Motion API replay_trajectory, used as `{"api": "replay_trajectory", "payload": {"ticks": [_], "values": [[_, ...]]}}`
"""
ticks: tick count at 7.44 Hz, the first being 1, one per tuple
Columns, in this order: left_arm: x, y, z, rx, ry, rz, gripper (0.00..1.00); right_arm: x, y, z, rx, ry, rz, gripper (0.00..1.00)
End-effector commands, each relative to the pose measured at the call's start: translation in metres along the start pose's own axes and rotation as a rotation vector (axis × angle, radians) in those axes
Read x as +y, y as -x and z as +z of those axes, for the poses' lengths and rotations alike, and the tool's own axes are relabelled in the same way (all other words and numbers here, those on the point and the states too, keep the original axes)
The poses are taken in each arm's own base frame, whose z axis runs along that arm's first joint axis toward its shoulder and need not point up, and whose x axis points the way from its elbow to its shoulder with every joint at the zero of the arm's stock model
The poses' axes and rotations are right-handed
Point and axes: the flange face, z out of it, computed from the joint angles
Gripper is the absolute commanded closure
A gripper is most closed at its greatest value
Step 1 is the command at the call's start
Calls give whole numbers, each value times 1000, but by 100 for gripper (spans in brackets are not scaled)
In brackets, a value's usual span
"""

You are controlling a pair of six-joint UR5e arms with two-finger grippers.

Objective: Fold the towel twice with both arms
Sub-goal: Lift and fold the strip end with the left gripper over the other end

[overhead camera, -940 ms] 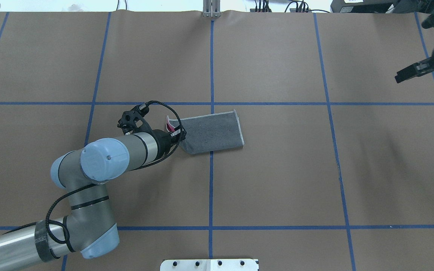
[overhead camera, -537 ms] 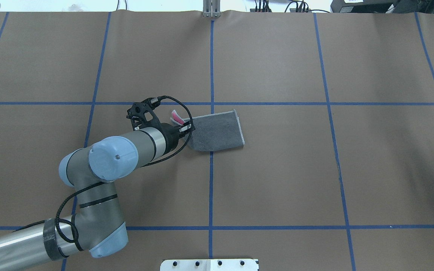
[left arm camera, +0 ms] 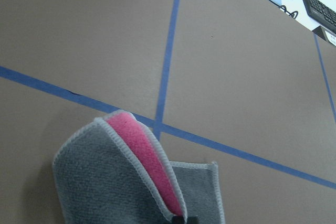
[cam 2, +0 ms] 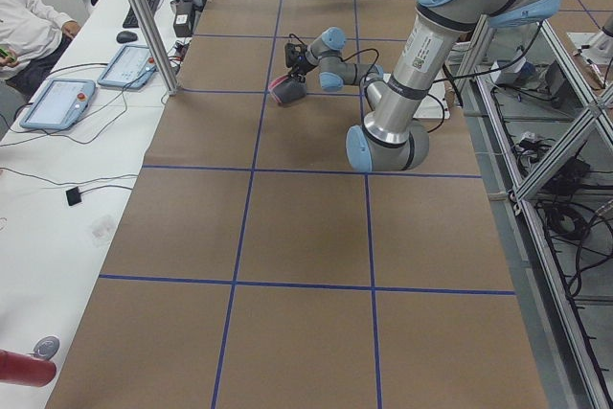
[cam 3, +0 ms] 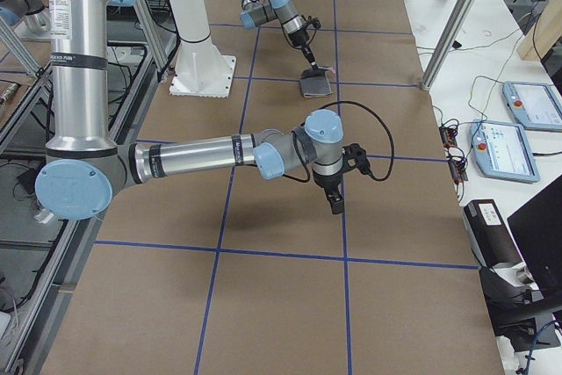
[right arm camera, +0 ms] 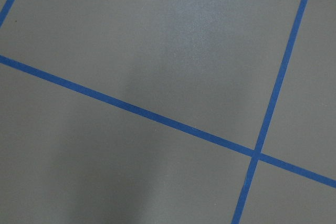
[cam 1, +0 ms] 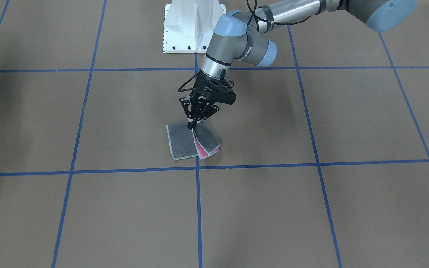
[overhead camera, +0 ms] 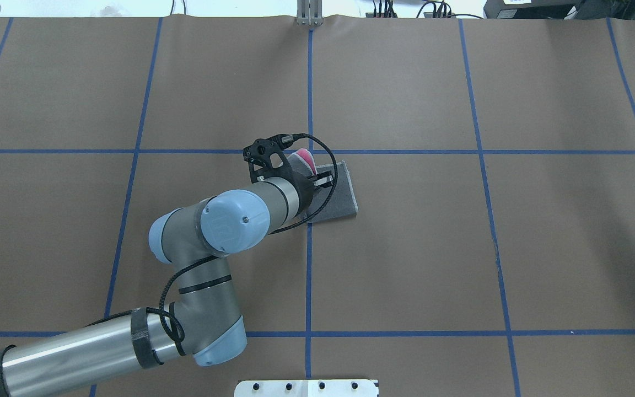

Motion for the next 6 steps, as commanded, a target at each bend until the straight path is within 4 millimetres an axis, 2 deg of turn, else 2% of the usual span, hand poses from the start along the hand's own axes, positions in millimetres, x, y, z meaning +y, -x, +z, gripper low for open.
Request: {"api": "replay_trajectory", "payload": {"ticks": [1,3,5,6], "values": [[7,-16,6,5,6,3,100,1,-1,-1,1,0,9,1],[12,-27,6,2,-7,7,100,1,-1,-1,3,-1,12,1],[18,-40,18,-12,-4,18,100,0,-2,-2,3,-5,12,1],[18,-38,21,-18,-4,25,100,0,-2,-2,3,-4,13,1]]}}
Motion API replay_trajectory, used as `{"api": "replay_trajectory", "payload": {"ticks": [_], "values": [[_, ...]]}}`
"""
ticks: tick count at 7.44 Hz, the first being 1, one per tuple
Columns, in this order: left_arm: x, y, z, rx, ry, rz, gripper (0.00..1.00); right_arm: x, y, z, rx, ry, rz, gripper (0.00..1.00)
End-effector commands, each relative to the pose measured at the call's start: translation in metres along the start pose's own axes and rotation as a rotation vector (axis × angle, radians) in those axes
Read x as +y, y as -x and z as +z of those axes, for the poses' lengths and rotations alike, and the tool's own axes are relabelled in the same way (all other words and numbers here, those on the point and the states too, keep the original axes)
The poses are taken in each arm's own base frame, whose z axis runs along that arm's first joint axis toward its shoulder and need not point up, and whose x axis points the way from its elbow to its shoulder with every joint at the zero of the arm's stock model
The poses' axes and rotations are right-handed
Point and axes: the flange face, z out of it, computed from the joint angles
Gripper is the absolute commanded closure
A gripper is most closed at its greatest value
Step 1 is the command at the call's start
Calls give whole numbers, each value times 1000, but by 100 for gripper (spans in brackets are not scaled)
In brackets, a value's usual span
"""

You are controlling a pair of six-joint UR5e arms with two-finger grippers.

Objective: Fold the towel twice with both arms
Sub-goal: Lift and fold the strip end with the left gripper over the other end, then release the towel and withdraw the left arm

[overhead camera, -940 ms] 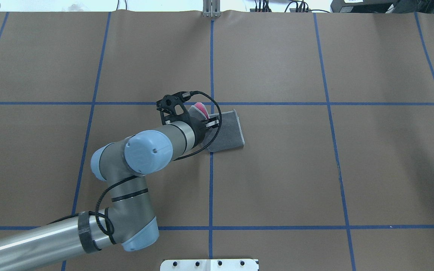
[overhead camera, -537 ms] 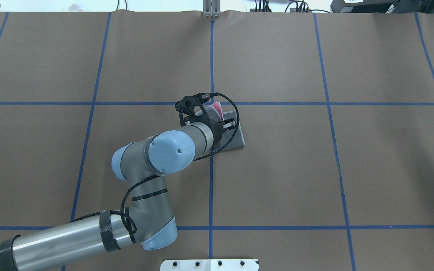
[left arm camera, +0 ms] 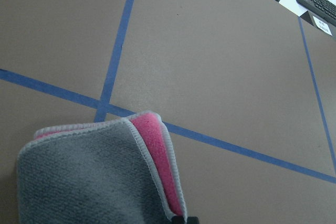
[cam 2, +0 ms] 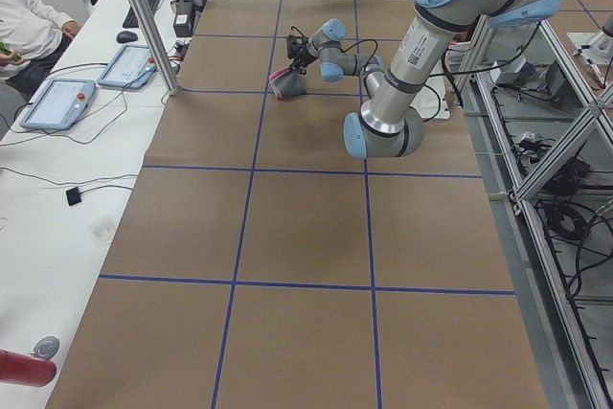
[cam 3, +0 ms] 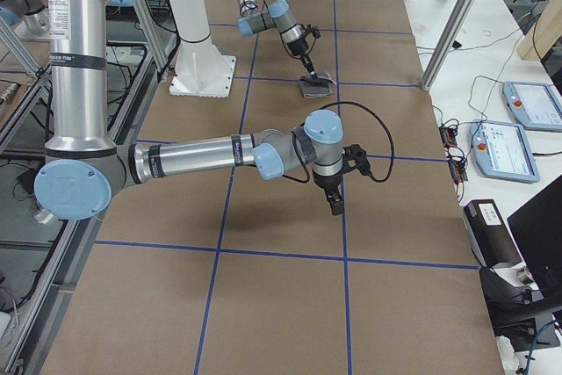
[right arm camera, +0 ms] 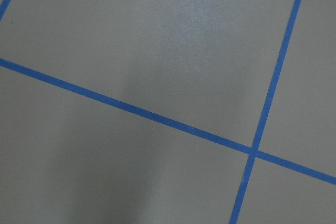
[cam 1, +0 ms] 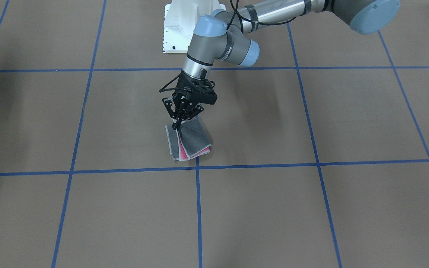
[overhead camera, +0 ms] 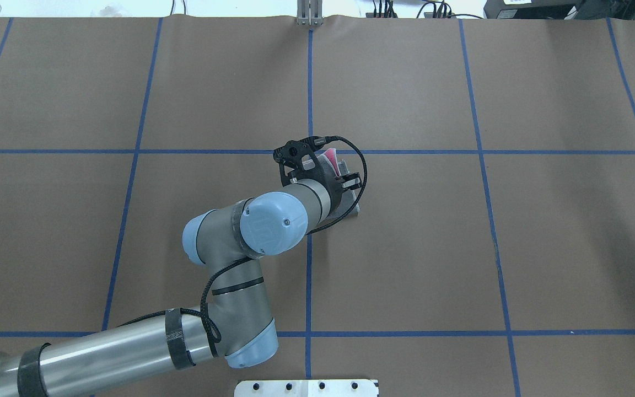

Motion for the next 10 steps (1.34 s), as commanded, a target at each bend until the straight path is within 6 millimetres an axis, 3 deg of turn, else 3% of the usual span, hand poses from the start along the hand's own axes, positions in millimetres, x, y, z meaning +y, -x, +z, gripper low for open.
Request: {"api": "replay_trajectory", "payload": {"ticks": [1,3,5,6,7,8,10], "values": [[3,-2,5,-8,3,11,100,-1,0,-1,0,-2,1,1],[3,-4,9,-14,1,14,100,-1,0,-1,0,-2,1,1],[5,-17,18,-20,3,15,81,-2,0,0,0,-2,1,1],[6,-21,23,-26,3,17,63,-2,0,0,0,-2,1,1],[5,-19,23,-27,2,16,22,-2,0,0,0,-2,1,1],[5,-26,17,-11,7,12,0,-1,-1,0,0,-1,2,1],[-4,-48,-16,38,31,3,0,1,-1,1,-1,2,4,1]]}}
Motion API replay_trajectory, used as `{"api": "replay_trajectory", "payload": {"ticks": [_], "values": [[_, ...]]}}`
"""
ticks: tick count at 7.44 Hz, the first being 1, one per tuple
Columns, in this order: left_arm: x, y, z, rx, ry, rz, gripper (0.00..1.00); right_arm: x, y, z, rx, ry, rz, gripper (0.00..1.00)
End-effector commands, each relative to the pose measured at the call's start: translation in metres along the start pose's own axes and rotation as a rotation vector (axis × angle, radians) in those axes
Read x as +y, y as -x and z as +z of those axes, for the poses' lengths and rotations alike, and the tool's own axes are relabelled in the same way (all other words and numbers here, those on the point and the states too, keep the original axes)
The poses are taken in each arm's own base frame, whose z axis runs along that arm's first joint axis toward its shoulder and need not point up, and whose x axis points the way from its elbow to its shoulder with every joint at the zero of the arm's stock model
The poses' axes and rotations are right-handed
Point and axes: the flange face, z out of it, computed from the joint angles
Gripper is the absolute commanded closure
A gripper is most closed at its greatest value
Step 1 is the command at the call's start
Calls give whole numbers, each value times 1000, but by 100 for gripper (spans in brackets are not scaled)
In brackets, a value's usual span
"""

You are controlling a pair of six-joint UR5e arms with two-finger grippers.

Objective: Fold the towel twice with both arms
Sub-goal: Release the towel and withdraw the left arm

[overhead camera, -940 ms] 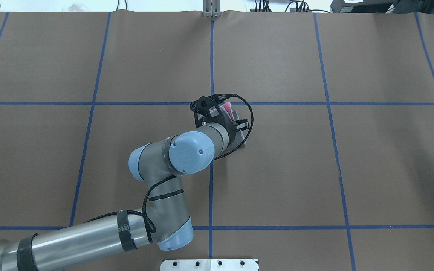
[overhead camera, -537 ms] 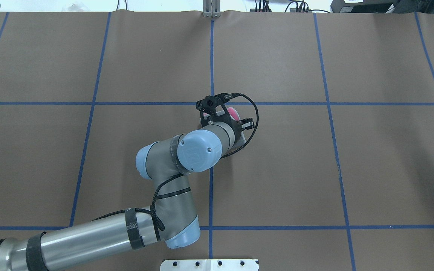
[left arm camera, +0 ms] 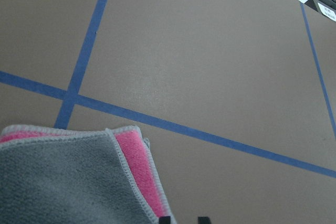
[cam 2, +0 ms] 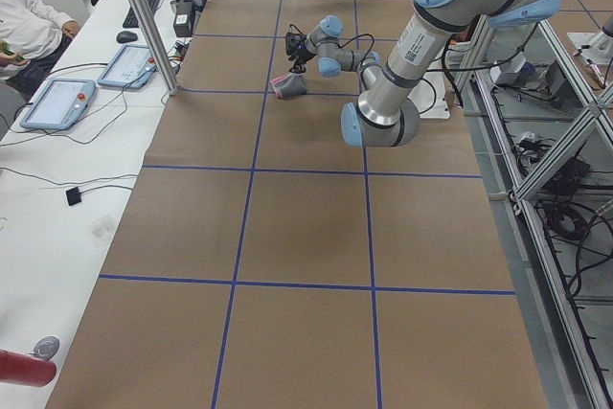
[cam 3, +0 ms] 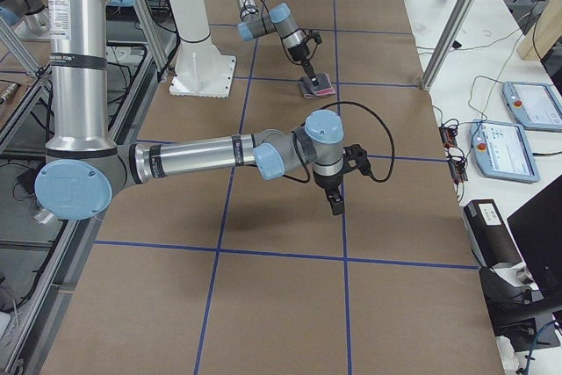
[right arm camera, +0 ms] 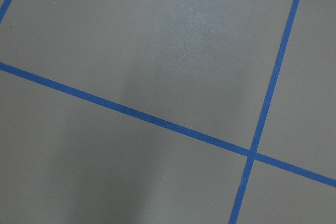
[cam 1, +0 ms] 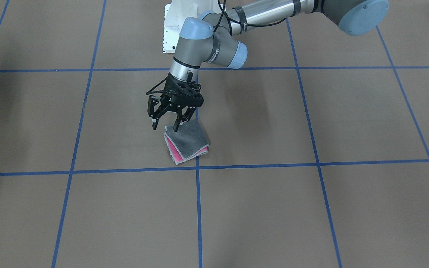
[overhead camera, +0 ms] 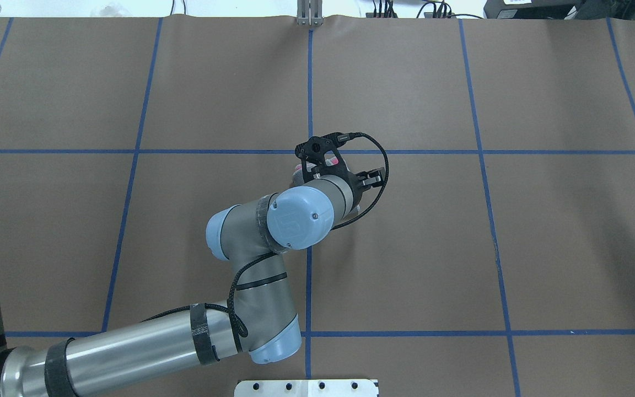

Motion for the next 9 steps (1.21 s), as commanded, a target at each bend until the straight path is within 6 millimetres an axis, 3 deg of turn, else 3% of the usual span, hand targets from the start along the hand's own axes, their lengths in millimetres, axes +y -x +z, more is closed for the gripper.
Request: {"api": "replay_trajectory", "payload": {"ticks": [1,2,3,4,6,7,8,9], "values": [[-20,-17,-34,-50,74,14,0,7,-1,3,-18,13,9,1],[-33,-23,-66,-132,124,117,0,20,-11,3,-29,21,30,1],[-47,-9,-92,-235,148,230,0,40,-22,7,-27,41,57,1],[-74,22,-112,-327,201,317,0,63,-43,4,-5,49,108,1],[-158,112,-138,-417,282,464,0,106,-93,24,13,104,221,1],[-206,161,-149,-442,339,524,0,114,-103,31,17,117,243,1],[-256,224,-170,-437,421,557,0,114,-106,28,13,110,253,1],[-293,283,-197,-420,493,546,0,113,-106,27,15,109,254,1]]}}
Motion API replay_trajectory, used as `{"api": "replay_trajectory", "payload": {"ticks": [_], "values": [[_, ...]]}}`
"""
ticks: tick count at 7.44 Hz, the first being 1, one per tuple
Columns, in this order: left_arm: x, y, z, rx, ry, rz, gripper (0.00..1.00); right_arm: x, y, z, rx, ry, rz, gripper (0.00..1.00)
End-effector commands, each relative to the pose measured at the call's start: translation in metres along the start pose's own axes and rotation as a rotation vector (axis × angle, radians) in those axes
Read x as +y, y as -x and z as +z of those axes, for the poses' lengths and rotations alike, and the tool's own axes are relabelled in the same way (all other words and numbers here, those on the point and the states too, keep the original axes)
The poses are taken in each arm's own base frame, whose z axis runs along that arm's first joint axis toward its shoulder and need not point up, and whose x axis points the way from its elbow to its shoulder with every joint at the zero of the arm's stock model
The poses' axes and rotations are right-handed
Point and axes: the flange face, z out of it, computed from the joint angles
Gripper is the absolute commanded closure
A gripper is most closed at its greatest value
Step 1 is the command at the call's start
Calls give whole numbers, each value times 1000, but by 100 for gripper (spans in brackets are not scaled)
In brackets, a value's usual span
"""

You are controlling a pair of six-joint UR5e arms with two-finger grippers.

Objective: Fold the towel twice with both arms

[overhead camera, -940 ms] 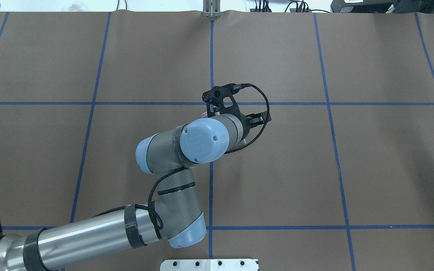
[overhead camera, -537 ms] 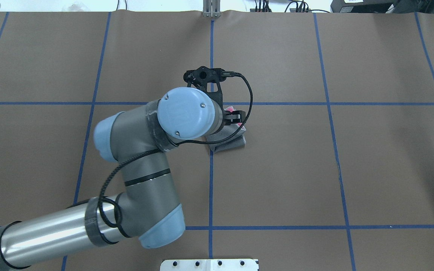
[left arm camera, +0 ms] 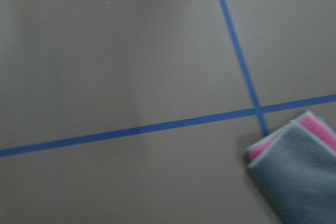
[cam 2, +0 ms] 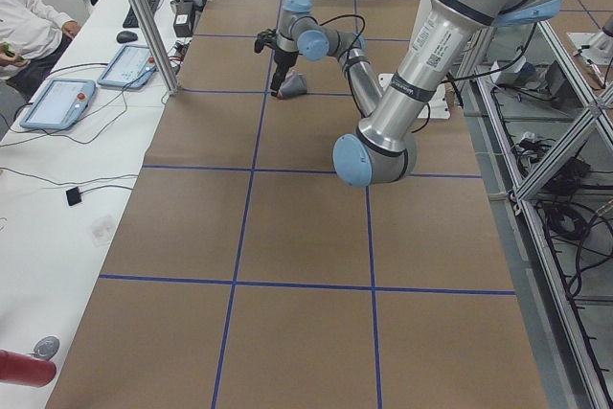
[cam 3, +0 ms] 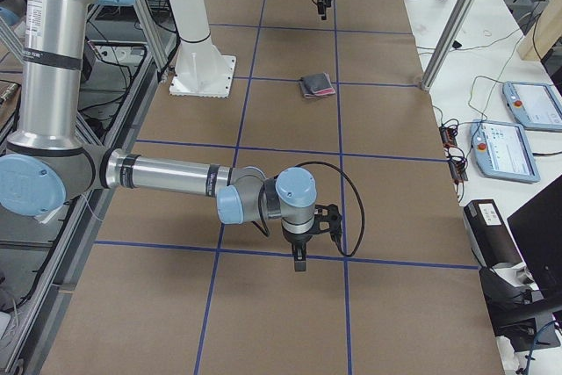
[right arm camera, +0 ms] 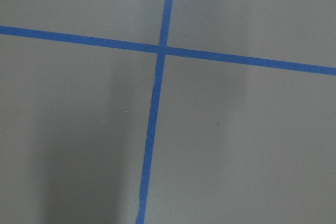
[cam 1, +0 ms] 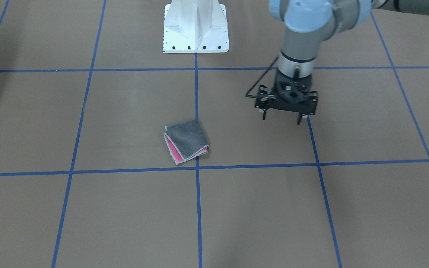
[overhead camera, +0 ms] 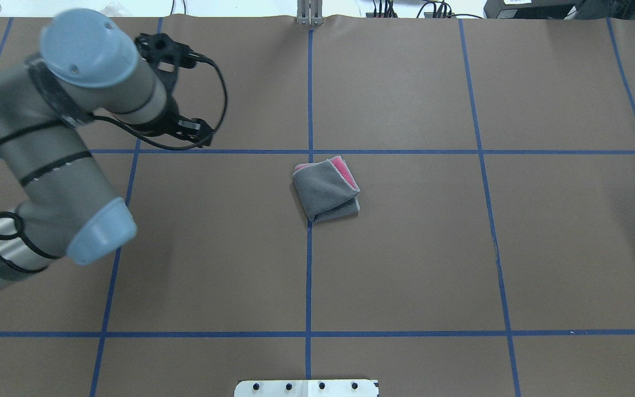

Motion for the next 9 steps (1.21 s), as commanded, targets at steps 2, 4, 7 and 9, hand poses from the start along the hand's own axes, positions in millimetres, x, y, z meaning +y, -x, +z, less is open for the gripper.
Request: {"api": "replay_trajectory", "payload": {"ticks": [2,4,7,9], "values": [[46,230,8,-3,153,49,0,-6,-3,-13,-3,-22,15,1],[69,294,20,-21,218,-67,0,-30,13,-36,6,4,44,1],[125,413,14,40,251,-6,0,-43,25,-48,10,9,42,1],[176,473,2,34,247,2,0,-43,26,-48,16,8,23,1]]}}
